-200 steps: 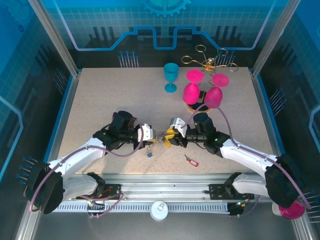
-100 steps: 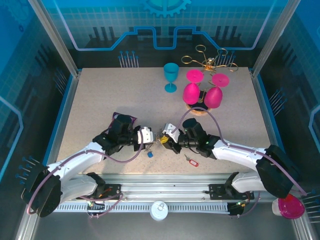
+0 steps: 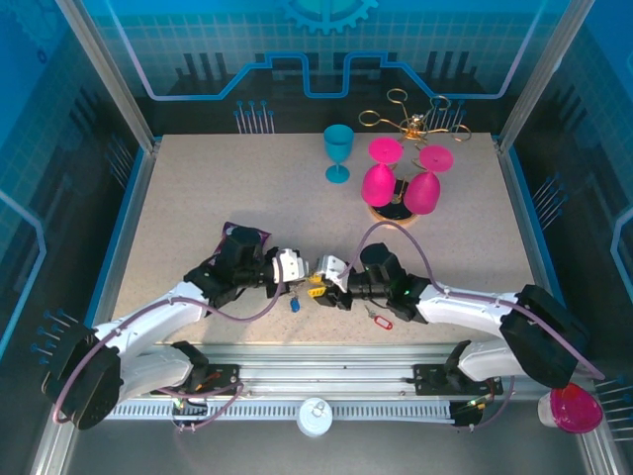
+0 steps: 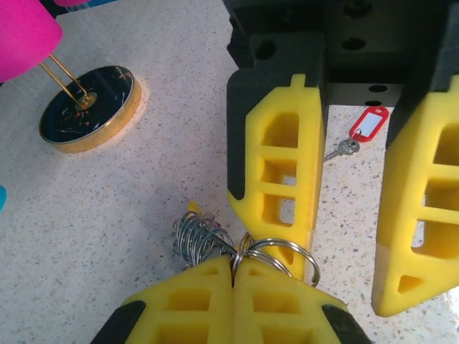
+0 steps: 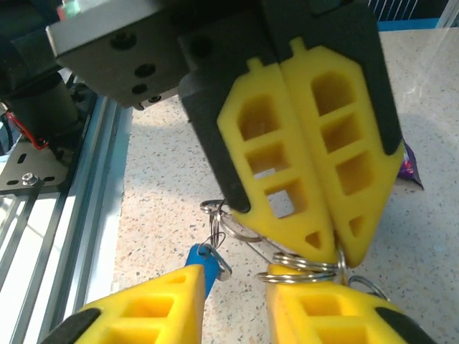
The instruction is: Put the keys on the keyring
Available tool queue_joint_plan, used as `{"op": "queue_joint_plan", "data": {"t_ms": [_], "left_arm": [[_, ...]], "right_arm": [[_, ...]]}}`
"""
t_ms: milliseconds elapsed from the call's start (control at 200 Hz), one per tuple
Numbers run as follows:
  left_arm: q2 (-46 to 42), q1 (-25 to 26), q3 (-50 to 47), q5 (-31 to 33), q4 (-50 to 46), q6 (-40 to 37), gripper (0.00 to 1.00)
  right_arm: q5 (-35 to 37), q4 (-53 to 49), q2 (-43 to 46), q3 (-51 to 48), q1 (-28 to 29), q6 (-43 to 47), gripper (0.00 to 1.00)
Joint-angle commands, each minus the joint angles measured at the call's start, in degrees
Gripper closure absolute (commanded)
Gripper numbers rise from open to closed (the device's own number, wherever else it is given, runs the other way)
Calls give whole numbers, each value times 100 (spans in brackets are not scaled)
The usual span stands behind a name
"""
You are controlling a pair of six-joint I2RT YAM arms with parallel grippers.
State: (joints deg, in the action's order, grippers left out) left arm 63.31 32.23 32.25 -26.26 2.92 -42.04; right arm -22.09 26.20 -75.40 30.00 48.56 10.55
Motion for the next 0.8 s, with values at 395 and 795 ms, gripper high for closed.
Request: {"op": "queue_joint_plan", "data": {"t_ms": [395, 795], "left_arm": [[-36, 62, -221, 61, 648, 371, 100], [-73, 57, -263, -26, 699, 372, 100]], "right_arm": [[174, 819, 307, -453, -722, -78, 91], [417, 1303, -116, -366, -608, 236, 84]]}}
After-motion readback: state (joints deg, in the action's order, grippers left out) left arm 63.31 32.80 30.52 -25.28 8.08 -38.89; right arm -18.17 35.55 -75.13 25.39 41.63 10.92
